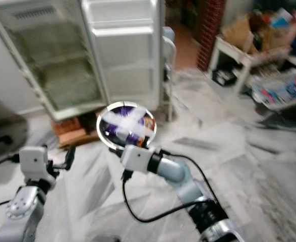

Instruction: Restocking fridge

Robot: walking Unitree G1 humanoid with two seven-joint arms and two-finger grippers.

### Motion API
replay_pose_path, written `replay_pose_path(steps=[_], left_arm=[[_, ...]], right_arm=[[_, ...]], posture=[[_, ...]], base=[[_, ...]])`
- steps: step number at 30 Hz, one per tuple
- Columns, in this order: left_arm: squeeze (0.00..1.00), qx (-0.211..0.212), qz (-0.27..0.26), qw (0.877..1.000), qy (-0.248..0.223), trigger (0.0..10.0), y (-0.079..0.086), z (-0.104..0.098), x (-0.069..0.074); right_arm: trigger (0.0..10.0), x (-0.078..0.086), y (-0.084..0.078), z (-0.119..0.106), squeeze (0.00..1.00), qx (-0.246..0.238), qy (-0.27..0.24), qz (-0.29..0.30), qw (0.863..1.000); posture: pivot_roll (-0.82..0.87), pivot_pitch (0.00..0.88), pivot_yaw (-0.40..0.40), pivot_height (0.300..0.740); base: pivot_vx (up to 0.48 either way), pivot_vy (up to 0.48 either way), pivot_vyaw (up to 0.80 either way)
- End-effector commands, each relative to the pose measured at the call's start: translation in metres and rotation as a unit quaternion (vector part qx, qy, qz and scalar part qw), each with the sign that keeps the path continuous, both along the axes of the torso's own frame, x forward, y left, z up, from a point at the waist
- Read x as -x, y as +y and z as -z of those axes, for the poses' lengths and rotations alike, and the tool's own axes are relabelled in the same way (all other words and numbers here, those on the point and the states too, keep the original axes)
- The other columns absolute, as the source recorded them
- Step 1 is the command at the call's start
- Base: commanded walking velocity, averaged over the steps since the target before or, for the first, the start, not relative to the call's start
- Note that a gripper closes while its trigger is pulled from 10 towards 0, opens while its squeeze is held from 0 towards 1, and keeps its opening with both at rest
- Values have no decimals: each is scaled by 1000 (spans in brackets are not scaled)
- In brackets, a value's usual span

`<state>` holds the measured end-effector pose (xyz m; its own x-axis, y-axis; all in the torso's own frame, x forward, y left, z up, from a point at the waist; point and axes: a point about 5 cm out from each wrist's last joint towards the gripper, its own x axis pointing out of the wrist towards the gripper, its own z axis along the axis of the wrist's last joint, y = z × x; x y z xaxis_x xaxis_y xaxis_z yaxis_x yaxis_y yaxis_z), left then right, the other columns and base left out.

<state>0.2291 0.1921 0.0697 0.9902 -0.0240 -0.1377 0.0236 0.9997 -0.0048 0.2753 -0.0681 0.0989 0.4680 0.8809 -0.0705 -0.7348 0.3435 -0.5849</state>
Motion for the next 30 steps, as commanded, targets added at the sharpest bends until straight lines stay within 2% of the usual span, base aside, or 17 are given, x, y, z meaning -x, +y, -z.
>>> replay_pose_path(steps=[1,8,14,20,30], left_arm=[[0,0,3,1000,-1,10000,1,-1,-1],[0,5,6,1000,-7,10000,-5,-2,-6],[0,-19,19,1000,-9,10000,4,-6,-10],[0,-20,4,1000,-13,10000,9,-12,-9],[0,-8,6,1000,-4,10000,-1,-5,-3]], right_arm=[[10000,-2,2,-8,0,-10,-15,-5,1000],[10000,-2,-4,-8,0,1,-14,-8,1000],[10000,-6,-2,-8,0,-10,-11,12,1000],[10000,-7,-1,-14,0,-12,-20,5,1000],[10000,-11,0,-19,0,-12,-25,4,1000]], posture=[[26,4,35,740],[42,5,5,740],[43,12,29,740],[47,31,34,740],[38,34,23,740]], base=[[0,0,800],[0,0,488],[0,0,0],[0,0,0],[0,431,0]])
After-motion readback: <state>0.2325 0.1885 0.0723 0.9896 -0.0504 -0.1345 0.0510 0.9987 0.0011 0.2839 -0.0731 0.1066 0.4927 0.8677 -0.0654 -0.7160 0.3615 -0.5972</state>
